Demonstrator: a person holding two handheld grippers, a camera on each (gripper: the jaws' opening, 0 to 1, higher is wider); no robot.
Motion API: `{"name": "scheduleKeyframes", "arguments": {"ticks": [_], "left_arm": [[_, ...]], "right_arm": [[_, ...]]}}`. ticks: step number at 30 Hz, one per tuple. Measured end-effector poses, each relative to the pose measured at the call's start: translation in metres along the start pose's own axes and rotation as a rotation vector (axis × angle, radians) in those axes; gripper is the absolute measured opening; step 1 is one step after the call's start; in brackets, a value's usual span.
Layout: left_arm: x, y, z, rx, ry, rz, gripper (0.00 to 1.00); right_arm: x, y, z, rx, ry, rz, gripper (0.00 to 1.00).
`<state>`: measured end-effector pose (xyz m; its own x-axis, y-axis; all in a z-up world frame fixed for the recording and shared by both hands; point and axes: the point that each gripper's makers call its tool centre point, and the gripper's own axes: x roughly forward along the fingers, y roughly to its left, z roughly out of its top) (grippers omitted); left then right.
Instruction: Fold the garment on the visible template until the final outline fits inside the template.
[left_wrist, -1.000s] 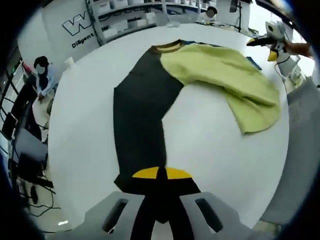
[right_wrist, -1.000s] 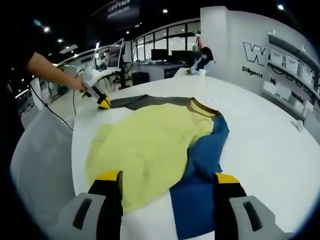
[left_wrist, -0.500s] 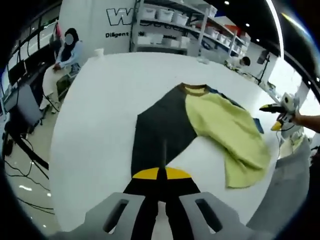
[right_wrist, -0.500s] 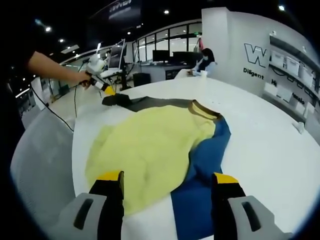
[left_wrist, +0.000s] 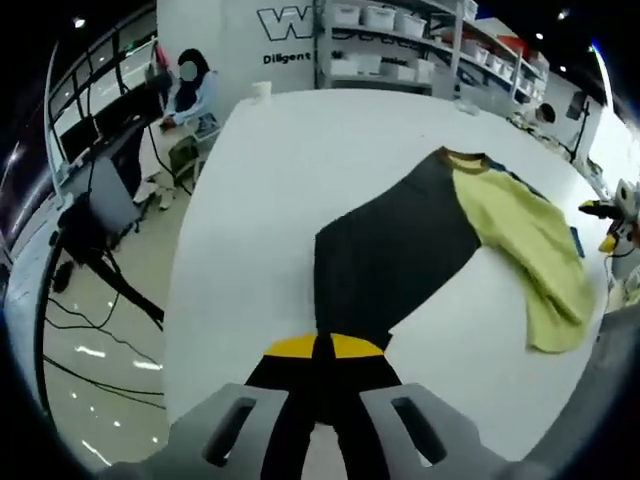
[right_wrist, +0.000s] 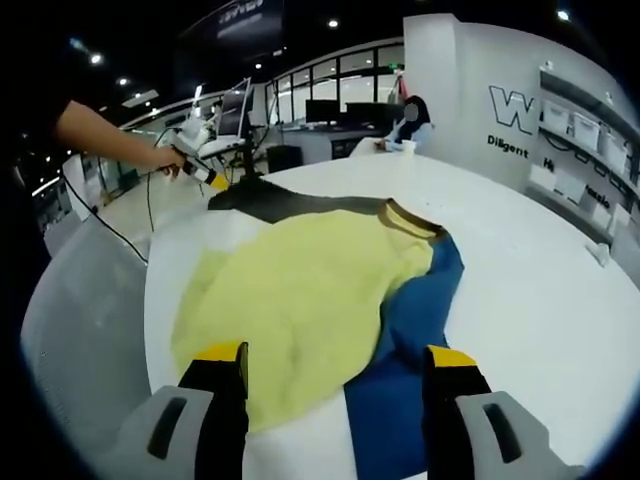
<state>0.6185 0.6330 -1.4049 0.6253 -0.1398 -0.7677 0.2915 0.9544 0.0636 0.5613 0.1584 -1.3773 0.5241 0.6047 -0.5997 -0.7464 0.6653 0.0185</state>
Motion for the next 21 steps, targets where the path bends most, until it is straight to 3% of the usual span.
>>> {"name": "scheduleKeyframes", "arguments": {"ticks": [1,7,11,16,21], "left_arm": [[0.000,0.000,0.002,0.038,-0.019,0.003,0.06],[-0.001,-0.010,0.009,0.080,-0.051,-0.007,0.13],[0.002,-0.031,0.009,0.086,-0.065,-0.104,0.15],[0.010,-0.049,-0.004,0.150,-0.029,-0.142,0.20],[0.016,-0.048,-0.009,0.171,-0.018,-0.136,0.21]], "right_arm": [[0.000,0.000,0.000,-0.001,0.000,0.000,0.67],[0.001,-0.001,0.002,-0.004,0.001,0.002,0.67],[0.002,0.000,0.002,-0.007,0.003,0.004,0.67],[0.001,0.002,-0.002,-0.002,0.009,0.004,0.67],[-0.001,0.002,-0.006,0.001,0.017,0.001,0.67]]}}
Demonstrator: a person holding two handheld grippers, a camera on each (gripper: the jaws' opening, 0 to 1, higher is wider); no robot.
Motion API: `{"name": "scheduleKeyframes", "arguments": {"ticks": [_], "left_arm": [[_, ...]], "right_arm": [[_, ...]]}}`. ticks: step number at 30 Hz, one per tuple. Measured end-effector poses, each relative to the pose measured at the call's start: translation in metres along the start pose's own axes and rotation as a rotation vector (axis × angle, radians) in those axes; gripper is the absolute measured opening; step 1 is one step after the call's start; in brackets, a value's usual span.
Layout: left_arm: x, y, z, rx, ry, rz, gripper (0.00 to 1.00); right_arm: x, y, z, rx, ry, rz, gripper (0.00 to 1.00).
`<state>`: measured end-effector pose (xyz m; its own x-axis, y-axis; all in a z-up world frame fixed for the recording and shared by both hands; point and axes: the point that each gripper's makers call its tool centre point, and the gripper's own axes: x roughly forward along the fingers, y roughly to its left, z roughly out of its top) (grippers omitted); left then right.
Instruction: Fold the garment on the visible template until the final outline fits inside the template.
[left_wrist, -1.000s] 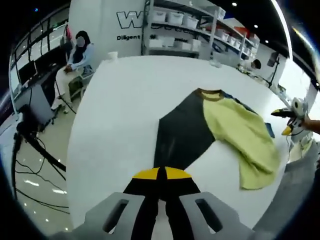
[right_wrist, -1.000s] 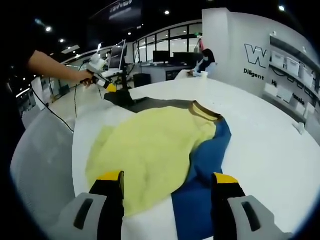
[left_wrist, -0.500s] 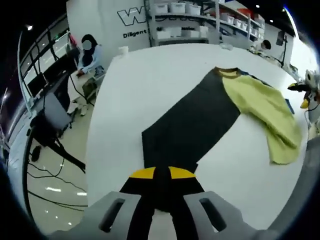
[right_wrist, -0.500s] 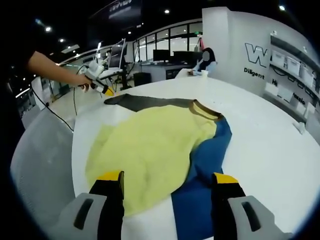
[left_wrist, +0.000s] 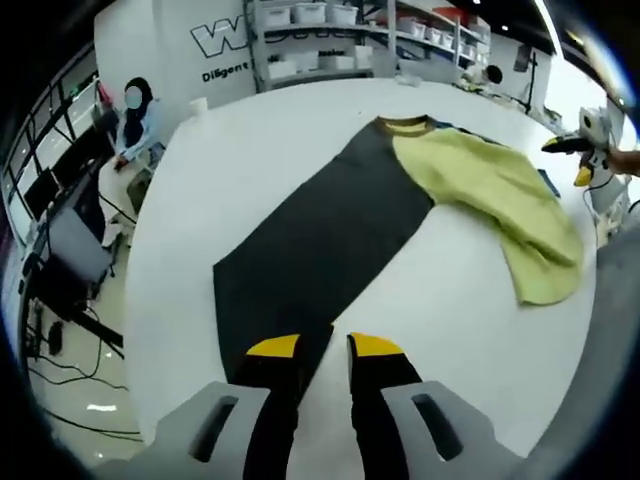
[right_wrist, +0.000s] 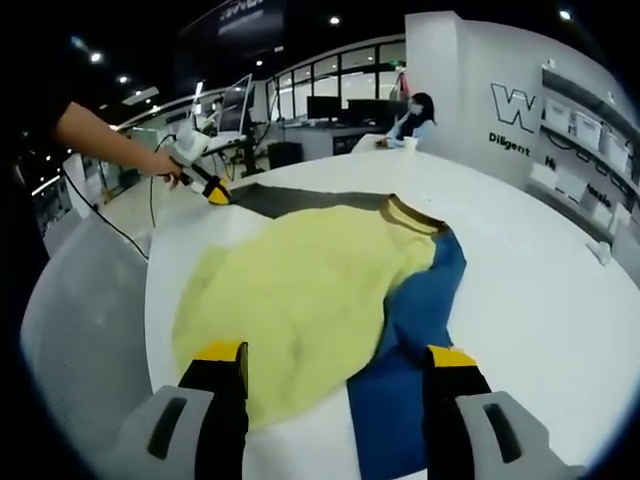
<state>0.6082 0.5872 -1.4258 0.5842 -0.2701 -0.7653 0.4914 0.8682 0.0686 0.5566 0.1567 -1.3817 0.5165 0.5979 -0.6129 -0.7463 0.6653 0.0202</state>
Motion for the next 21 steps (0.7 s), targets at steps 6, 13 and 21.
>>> {"name": "scheduleKeyframes", "arguments": {"ticks": [6,13,21], "left_arm": [[0.004,0.005,-0.003,0.019,0.016,0.010,0.17],[0.005,0.012,-0.003,0.000,0.009,0.030,0.08],[-0.005,0.020,0.008,-0.110,-0.031,0.032,0.04]], "right_arm": [[-0.004,-0.003,-0.002,0.004,0.004,-0.009,0.67],[-0.005,-0.005,-0.003,0.002,0.011,-0.014,0.67],[-0.004,-0.001,-0.002,-0.006,0.007,0.000,0.68]]}}
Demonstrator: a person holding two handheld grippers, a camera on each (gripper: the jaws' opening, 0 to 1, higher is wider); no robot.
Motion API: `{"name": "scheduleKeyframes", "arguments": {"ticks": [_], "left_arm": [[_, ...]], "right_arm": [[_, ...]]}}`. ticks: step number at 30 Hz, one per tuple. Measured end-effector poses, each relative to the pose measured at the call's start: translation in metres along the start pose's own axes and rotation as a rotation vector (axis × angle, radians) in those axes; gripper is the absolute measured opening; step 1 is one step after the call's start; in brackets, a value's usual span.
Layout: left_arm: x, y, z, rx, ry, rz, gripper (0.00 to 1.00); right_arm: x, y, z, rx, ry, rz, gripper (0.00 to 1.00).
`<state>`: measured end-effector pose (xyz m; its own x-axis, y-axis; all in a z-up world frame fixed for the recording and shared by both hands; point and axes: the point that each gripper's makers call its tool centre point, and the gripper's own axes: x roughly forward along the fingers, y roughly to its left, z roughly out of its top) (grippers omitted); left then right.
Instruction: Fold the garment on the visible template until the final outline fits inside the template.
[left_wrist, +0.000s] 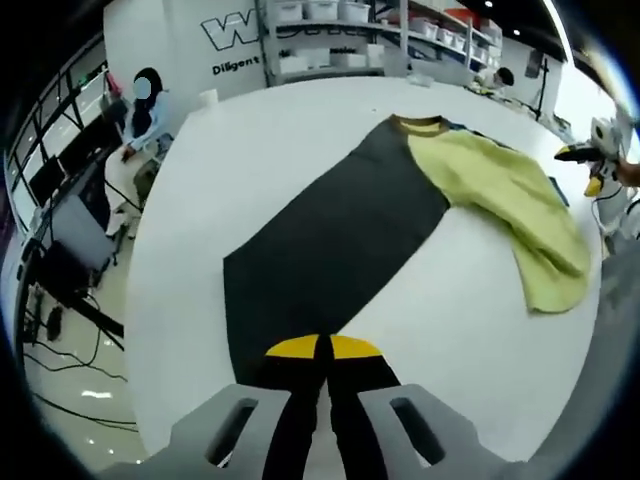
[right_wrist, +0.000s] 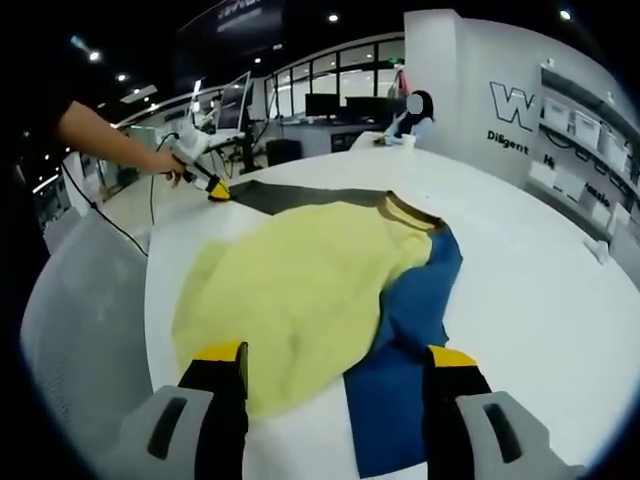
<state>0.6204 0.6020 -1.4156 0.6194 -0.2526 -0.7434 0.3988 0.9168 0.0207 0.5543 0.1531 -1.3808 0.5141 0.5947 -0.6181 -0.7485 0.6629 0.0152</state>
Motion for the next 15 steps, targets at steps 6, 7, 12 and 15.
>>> {"name": "scheduleKeyframes", "arguments": {"ticks": [6,7,12,15], "left_arm": [[-0.016,0.025,0.013,-0.084,-0.058,0.035,0.04],[-0.020,0.033,0.015,-0.099,-0.069,0.054,0.04],[-0.032,0.058,0.014,-0.160,-0.091,0.111,0.04],[-0.036,0.073,0.010,-0.189,-0.090,0.147,0.04]], "right_arm": [[-0.001,0.006,0.003,-0.019,-0.025,0.018,0.70],[-0.001,0.006,0.003,-0.020,-0.027,0.019,0.71],[-0.001,0.011,0.003,-0.026,-0.038,0.031,0.74],[-0.001,0.016,0.004,-0.027,-0.050,0.046,0.79]]}}
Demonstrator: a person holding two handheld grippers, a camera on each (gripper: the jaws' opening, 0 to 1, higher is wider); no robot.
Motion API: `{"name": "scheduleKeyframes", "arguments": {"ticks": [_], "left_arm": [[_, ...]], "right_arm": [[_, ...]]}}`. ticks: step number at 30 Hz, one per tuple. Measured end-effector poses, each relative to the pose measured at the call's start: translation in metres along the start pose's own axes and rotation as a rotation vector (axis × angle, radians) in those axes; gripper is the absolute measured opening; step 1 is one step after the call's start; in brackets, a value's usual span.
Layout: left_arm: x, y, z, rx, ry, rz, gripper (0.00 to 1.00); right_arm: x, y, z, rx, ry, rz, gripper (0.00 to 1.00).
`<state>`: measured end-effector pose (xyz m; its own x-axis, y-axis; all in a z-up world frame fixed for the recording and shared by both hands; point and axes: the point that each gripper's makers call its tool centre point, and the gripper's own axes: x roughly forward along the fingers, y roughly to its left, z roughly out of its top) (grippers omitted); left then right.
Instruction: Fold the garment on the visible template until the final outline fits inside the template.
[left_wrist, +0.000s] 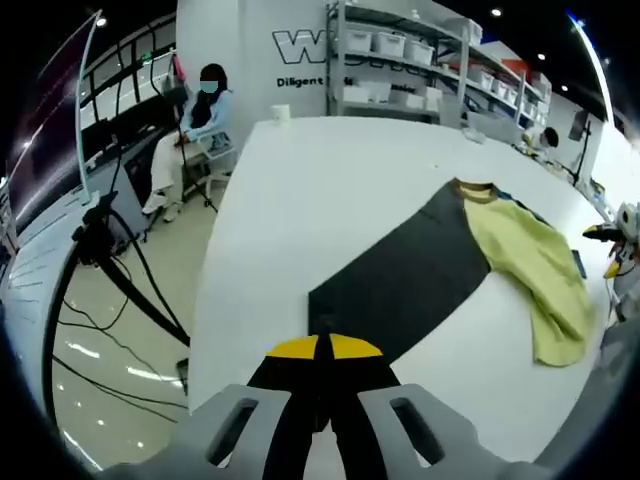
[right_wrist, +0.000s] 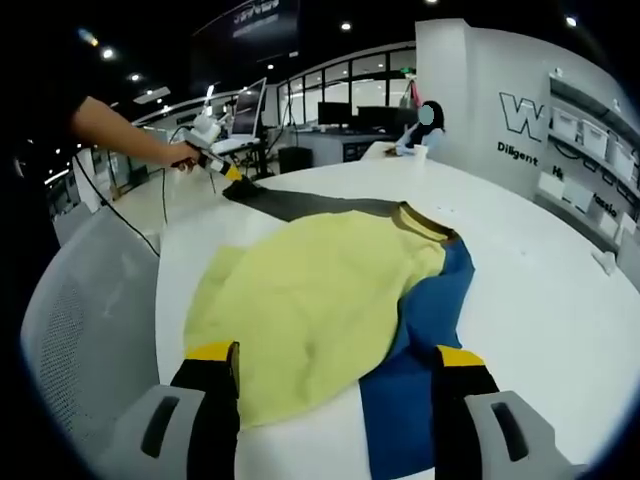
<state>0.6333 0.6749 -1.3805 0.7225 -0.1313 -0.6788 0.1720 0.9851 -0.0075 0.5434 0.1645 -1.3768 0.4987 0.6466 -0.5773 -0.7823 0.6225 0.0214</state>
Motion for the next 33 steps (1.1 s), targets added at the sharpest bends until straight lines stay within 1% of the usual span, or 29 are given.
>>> {"name": "scheduleKeyframes", "arguments": {"ticks": [3,5,6,9,12,13,14,15,16,18,20,22,26,30,33], "left_arm": [[-0.001,0.012,-0.004,-0.026,0.002,0.034,0.04],[-0.002,0.016,-0.005,-0.041,-0.002,0.044,0.04],[-0.001,0.018,-0.005,-0.040,-0.001,0.048,0.04],[-0.002,0.028,-0.007,-0.028,0.002,0.091,0.04],[0.001,0.036,-0.013,-0.032,0.023,0.117,0.04],[0.001,0.040,-0.014,-0.027,0.025,0.129,0.04],[0.000,0.047,-0.014,-0.001,0.020,0.159,0.04],[-0.003,0.049,-0.015,0.014,0.019,0.180,0.05],[-0.004,0.053,-0.020,0.029,0.032,0.202,0.04],[-0.006,0.051,-0.025,0.046,0.043,0.202,0.05],[-0.008,0.047,-0.029,0.044,0.042,0.197,0.08],[-0.009,0.042,-0.034,0.049,0.042,0.192,0.08],[-0.010,0.023,-0.041,0.069,0.052,0.144,0.07],[-0.009,0.012,-0.041,0.082,0.047,0.116,0.07],[-0.008,0.002,-0.037,0.085,0.031,0.082,0.09]], "right_arm": [[0.000,0.002,-0.001,-0.001,0.004,0.004,0.80],[0.000,0.003,-0.003,-0.001,0.010,0.006,0.80],[0.000,0.003,-0.004,0.000,0.015,0.006,0.80],[-0.001,0.001,-0.004,-0.010,0.017,-0.003,0.82],[-0.001,0.000,-0.003,0.001,0.015,-0.006,0.82],[-0.001,-0.001,-0.003,-0.004,0.016,-0.009,0.82],[-0.002,0.000,-0.003,-0.005,0.019,-0.010,0.82],[-0.002,0.000,-0.003,-0.003,0.020,-0.010,0.82],[-0.002,-0.001,-0.003,-0.003,0.020,-0.012,0.82],[-0.004,-0.001,-0.003,-0.004,0.021,-0.013,0.82],[-0.006,-0.003,-0.005,-0.005,0.028,-0.016,0.82],[-0.008,-0.004,-0.007,-0.001,0.032,-0.018,0.82],[-0.011,-0.008,-0.011,0.002,0.041,-0.028,0.82],[-0.015,-0.012,-0.018,0.007,0.054,-0.040,0.81],[-0.018,-0.013,-0.022,0.014,0.056,-0.048,0.81]]}}
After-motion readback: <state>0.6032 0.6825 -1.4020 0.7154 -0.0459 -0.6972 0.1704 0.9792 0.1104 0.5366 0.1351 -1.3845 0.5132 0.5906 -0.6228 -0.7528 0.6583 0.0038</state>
